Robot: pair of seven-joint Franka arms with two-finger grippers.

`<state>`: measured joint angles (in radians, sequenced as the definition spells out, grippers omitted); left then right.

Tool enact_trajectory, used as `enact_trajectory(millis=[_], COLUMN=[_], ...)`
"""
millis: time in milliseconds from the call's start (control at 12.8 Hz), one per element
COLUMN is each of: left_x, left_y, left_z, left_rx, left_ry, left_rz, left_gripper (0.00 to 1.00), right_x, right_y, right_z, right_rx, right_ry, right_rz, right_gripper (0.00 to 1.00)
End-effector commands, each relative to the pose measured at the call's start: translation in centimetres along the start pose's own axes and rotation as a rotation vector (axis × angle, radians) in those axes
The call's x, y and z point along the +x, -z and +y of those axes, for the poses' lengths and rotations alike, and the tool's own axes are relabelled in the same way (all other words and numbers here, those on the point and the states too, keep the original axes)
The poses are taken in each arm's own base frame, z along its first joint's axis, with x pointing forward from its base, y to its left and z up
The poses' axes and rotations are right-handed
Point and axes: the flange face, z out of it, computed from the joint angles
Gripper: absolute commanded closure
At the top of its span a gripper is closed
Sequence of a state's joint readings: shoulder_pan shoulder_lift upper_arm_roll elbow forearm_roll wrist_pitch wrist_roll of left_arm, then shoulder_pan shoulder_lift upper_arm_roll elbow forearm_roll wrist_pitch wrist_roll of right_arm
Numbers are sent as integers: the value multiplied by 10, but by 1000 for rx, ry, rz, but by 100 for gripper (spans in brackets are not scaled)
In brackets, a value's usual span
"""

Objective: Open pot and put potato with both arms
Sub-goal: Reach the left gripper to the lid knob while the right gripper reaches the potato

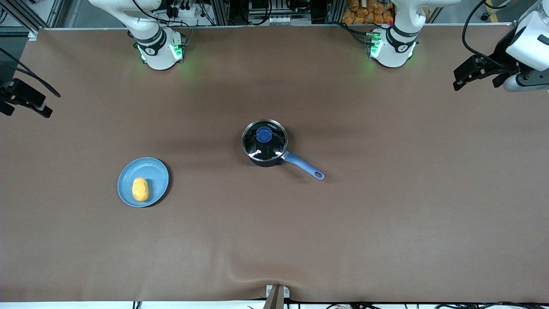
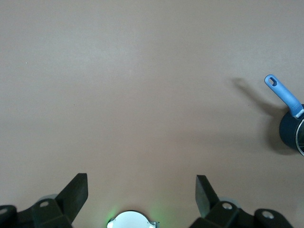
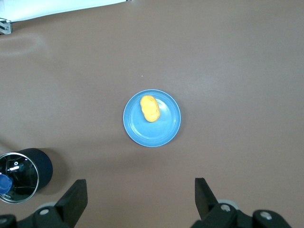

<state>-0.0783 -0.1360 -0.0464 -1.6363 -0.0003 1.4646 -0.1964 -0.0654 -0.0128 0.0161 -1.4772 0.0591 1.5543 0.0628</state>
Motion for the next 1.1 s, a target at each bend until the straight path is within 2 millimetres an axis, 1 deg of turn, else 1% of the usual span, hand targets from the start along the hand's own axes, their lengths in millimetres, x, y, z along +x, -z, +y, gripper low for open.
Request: enact_trajectory(millis=[0, 78, 235, 313, 392, 470, 548, 627, 705, 783, 861, 940, 1018], left_x=[-7, -5, -4, 1, 4, 5, 8, 11, 13, 20, 22, 23, 26], left_y=[9, 8, 11, 16, 13, 8, 0, -8, -18, -33, -48, -66, -84], left_z=[-6, -11, -7, -5, -3, 5, 20, 36, 58, 84, 120, 152, 179], left_rx=[-16, -16, -15, -16, -7, -14, -11, -7, 0, -1, -4, -4, -4], left_ry=[0, 12, -1, -1, -7, -20, -51, -69, -101, -142, -198, -204, -158], left_rz=[-3, -4, 2, 10, 5, -7, -24, -38, -47, -49, -35, -42, -41], left_gripper=[0, 0, 0, 0, 0, 0, 0, 0, 0, 0, 0, 0, 0], right_x=[3, 3, 3, 2, 3, 11, 21, 32, 40, 47, 53, 60, 64], right_y=[5, 4, 3, 3, 0, -16, -38, -66, -91, -117, -140, -169, -197], right_z=[2, 4, -2, -7, -10, -11, -12, -18, -21, -25, -34, -38, -42], right_rx=[8, 10, 12, 10, 12, 12, 10, 10, 10, 13, 24, 25, 26], right_ry=[-1, -1, 10, 28, 43, 46, 47, 56, 60, 65, 76, 78, 82], right_rz=[19, 15, 11, 12, 8, -16, -54, -90, -126, -168, -195, -211, -208], right_gripper=[0, 0, 0, 0, 0, 0, 0, 0, 0, 0, 0, 0, 0])
